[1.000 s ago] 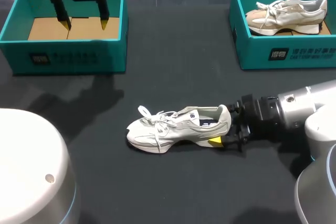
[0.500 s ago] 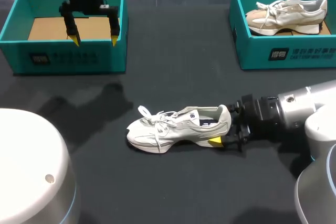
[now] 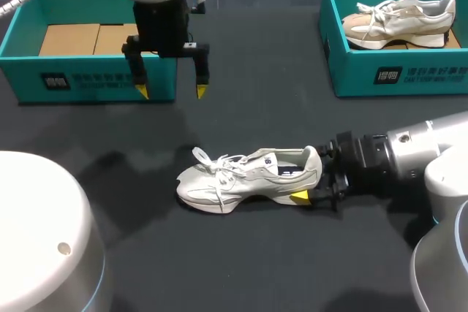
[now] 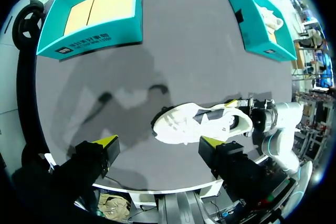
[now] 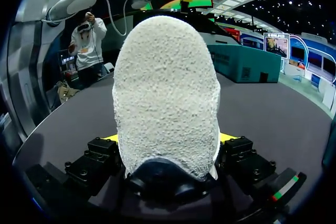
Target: Take the shoe out of the shoebox, open the shoe tongue, remove and reinsert the insole, then place the shoe into the shoebox
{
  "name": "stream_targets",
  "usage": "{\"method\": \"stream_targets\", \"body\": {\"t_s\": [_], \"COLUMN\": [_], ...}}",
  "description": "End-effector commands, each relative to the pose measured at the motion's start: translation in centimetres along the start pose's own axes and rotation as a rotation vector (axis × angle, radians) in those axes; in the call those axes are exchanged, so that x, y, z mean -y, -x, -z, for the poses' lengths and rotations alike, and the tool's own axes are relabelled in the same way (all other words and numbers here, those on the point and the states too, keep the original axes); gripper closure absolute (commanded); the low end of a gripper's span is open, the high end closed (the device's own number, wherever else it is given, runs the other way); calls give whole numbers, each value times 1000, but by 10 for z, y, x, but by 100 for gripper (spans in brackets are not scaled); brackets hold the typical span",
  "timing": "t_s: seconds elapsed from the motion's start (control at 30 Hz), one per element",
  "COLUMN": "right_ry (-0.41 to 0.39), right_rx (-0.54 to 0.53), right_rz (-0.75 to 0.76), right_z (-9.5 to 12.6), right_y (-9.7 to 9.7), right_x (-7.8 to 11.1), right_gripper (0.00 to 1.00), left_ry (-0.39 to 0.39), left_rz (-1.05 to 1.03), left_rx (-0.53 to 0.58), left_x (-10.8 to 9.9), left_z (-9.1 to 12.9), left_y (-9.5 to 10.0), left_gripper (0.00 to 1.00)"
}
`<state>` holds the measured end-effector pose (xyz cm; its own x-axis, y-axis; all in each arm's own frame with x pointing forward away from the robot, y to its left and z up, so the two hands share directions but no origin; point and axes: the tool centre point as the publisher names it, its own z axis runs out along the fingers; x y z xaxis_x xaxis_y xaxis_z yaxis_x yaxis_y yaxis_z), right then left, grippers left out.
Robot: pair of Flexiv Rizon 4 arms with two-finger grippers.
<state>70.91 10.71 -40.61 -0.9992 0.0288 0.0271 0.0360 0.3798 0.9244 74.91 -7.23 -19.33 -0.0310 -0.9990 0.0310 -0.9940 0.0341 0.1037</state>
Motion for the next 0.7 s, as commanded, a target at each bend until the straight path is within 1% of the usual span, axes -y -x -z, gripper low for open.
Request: {"method": "stream_targets", "body": {"t_s": [0.03, 0.17, 0.2, 0.27, 0.33, 0.63, 0.7], "right_ry": [-3, -3, -3, -3, -3, -3, -3], "right_rx": [2, 2, 2, 2, 2, 2, 2], "right_rz": [-1, -1, -1, -1, -1, -1, -1], "right_z": [-1, -1, -1, -1, -1, -1, -1], "right_y": [-1, -1, -1, -1, -1, -1, -1], "right_x": [-1, -1, -1, -1, -1, -1, -1], "right_gripper": [100, 100, 100, 100, 100, 100, 100], "left_ry": [-4, -4, -23, 36, 45, 109, 109], "left_rz": [0, 0, 26, 16, 36, 11, 11], "left_rx": [-3, -3, 14, 31, 35, 69, 69], "left_x": [-1, -1, -3, -4, -6, -25, -25], "left_z": [0, 0, -7, -14, -19, -40, -40], "left_y": [2, 2, -5, -20, -37, -92, -92], "left_gripper": [0, 0, 0, 0, 0, 0, 0]}}
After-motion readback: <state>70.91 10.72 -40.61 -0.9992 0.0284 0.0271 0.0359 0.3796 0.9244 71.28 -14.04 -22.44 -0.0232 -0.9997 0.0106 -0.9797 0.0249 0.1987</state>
